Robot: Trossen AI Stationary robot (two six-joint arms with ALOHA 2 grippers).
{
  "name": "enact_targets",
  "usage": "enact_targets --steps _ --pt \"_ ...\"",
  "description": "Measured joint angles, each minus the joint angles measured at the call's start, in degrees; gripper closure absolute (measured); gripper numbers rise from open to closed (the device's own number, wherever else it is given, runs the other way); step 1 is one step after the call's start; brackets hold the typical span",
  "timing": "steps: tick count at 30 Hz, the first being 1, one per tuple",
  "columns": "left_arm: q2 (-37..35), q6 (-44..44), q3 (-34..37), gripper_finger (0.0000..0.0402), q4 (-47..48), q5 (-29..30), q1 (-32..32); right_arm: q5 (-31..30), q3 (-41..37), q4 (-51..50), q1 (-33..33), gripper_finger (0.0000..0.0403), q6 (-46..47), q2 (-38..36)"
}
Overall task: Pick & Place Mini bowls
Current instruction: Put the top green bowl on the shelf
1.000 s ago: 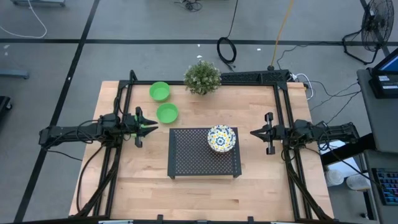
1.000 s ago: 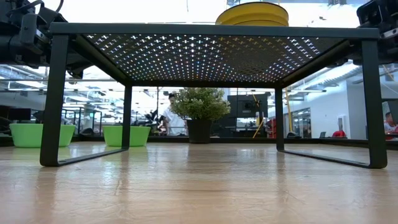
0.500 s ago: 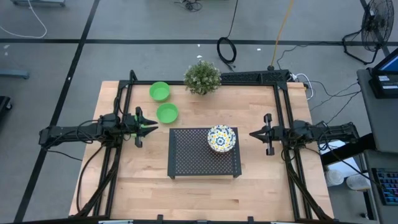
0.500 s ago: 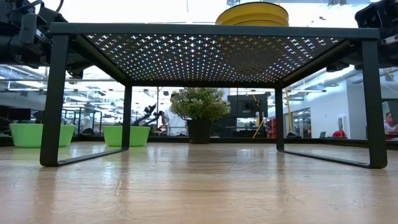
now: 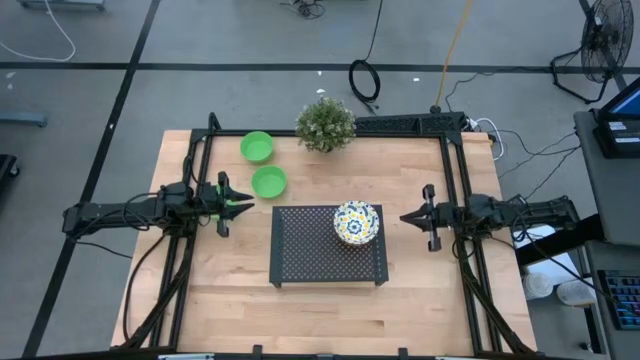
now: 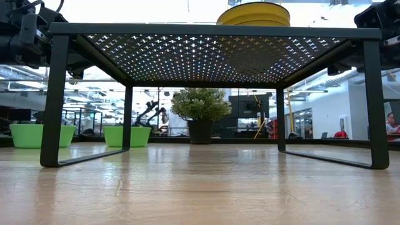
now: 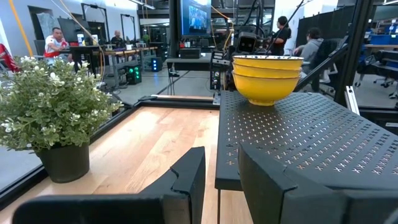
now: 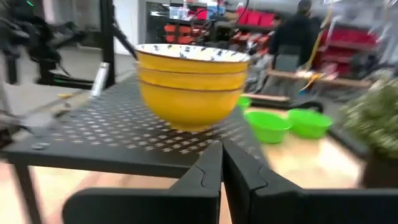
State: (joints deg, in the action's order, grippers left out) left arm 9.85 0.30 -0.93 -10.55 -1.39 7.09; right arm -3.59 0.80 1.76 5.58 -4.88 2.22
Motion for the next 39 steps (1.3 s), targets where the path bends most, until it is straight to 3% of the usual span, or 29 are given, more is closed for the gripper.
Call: enact_targets --steps 6,39 --pt "0.00 0.00 0.00 0.0302 -0.01 0.00 0.00 2.32 0.02 -0.41 0.02 0.0403 8.73 0.64" --pt "0.00 0.00 0.00 0.0302 -0.01 0.00 0.00 1.51 0.42 1.09 0.00 0.0403 0.74 3.23"
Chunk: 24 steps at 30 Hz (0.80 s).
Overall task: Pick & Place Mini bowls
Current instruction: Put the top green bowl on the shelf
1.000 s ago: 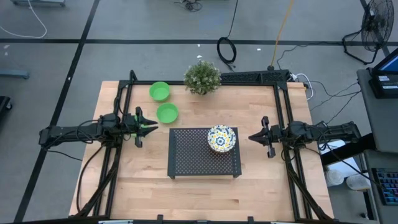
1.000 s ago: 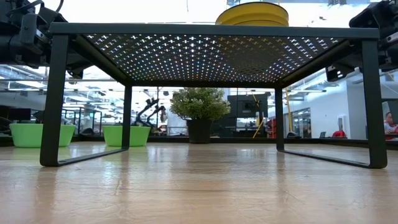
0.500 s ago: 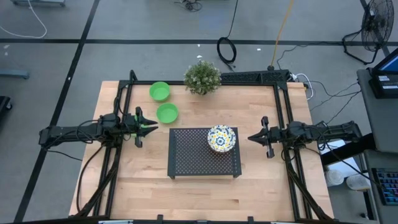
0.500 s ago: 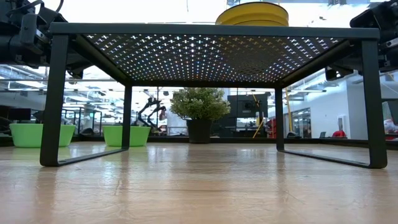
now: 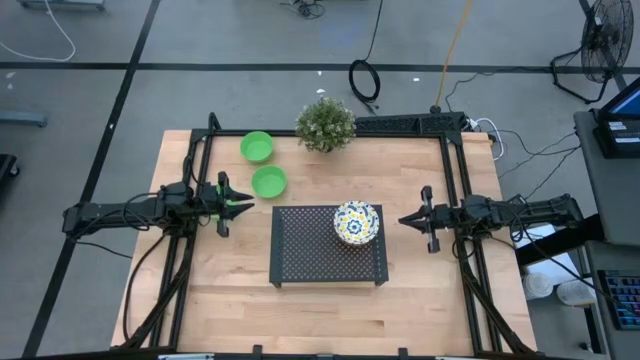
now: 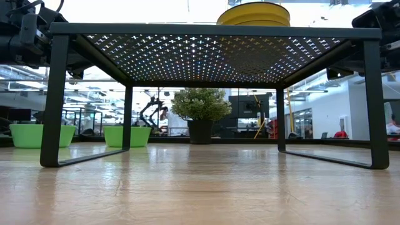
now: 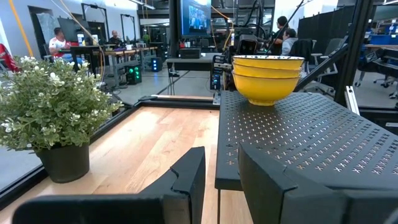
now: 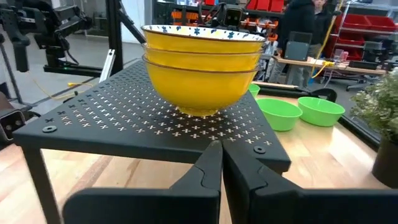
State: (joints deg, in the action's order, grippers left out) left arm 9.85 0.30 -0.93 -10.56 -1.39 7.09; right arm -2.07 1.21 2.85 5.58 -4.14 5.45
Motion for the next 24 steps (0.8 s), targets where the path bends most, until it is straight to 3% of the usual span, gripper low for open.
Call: enact_targets --steps 10,18,24 --pt "0.00 0.00 0.00 0.0302 0.00 0.01 0.00 -0.77 0.00 1.47 0.00 0.0403 1.58 -0.47" --pt "0.00 0.00 0.00 0.0302 0.01 0.00 0.00 4.72 0.00 0.08 0.02 0.0403 0.59 -2.80" --pt "0.00 0.00 0.00 0.0302 0.01 0.00 0.00 3.33 0.00 -0.66 0.02 0.0403 1.46 -4.22"
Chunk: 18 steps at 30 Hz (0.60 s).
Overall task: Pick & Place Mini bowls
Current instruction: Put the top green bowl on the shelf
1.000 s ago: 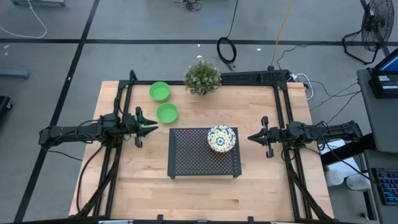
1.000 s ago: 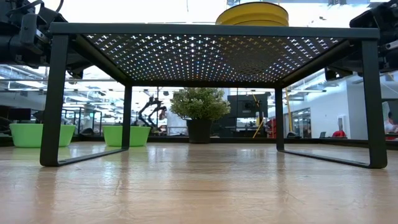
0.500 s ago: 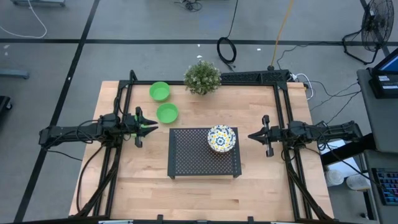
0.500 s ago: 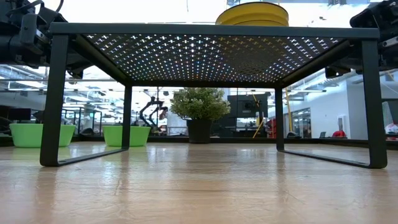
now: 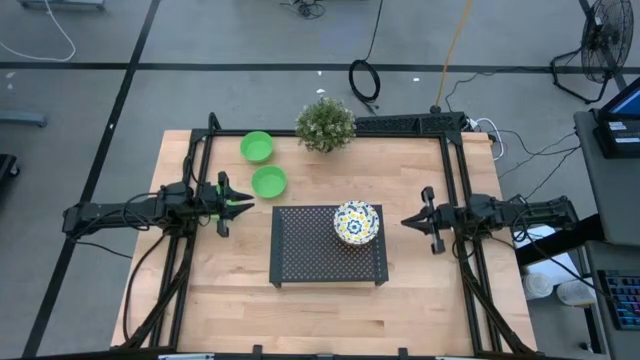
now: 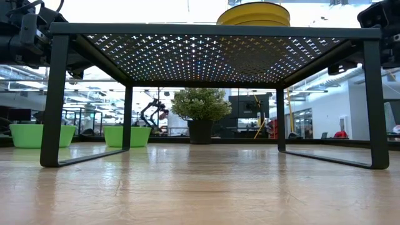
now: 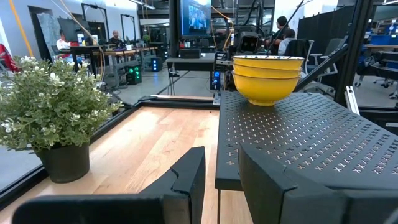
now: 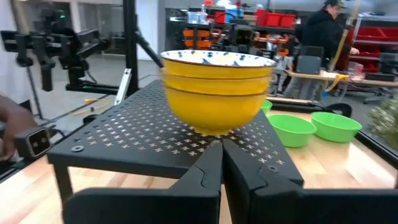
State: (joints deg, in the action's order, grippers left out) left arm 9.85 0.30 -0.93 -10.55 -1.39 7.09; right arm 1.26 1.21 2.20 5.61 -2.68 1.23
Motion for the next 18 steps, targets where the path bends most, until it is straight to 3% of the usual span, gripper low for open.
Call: enact_targets --steps 4,18 --pt "0.00 0.00 0.00 0.0302 -0.02 0.00 0.00 -2.76 -0.04 -0.04 -0.02 0.0403 0.87 -0.02" --pt "0.00 0.00 0.00 0.0302 -0.02 0.00 0.00 -2.78 -0.04 -1.53 -0.02 0.0403 0.13 0.00"
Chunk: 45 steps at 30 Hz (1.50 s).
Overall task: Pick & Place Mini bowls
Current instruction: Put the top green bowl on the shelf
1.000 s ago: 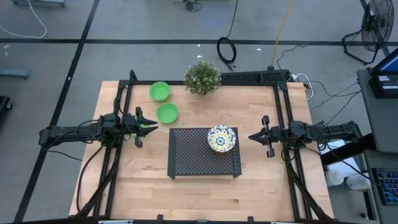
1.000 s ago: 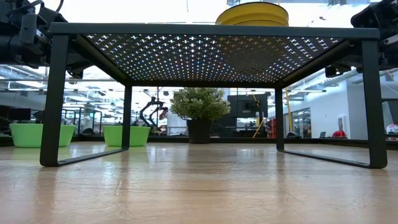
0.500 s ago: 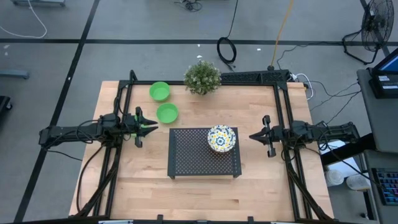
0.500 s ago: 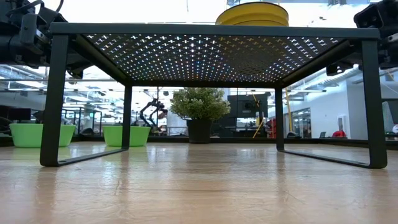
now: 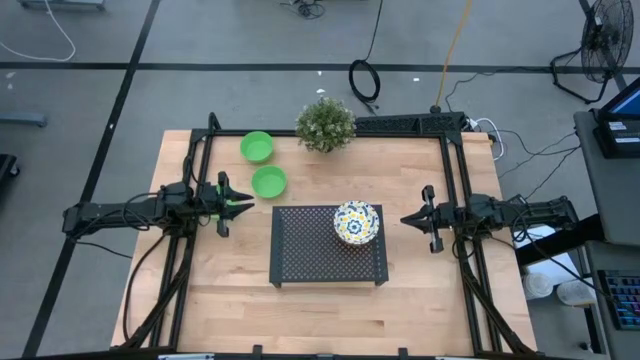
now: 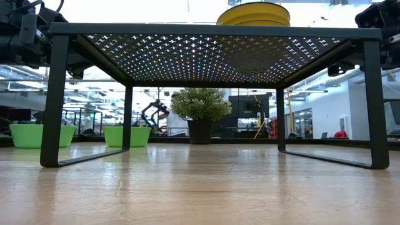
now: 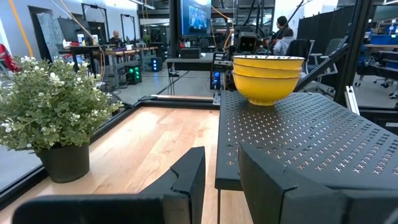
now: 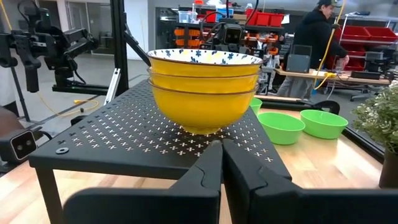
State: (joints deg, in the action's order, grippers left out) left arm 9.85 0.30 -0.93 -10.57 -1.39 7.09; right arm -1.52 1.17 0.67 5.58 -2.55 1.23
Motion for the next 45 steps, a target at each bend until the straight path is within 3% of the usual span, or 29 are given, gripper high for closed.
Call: enact_targets --steps 42,45 --pt "0.00 0.00 0.00 0.0302 0.00 0.00 0.00 0.03 0.00 1.99 0.00 0.0403 0.35 0.00" --pt "0.00 0.00 0.00 0.0302 0.00 0.00 0.00 -6.82 0.00 2.67 0.05 0.0403 1.58 0.30"
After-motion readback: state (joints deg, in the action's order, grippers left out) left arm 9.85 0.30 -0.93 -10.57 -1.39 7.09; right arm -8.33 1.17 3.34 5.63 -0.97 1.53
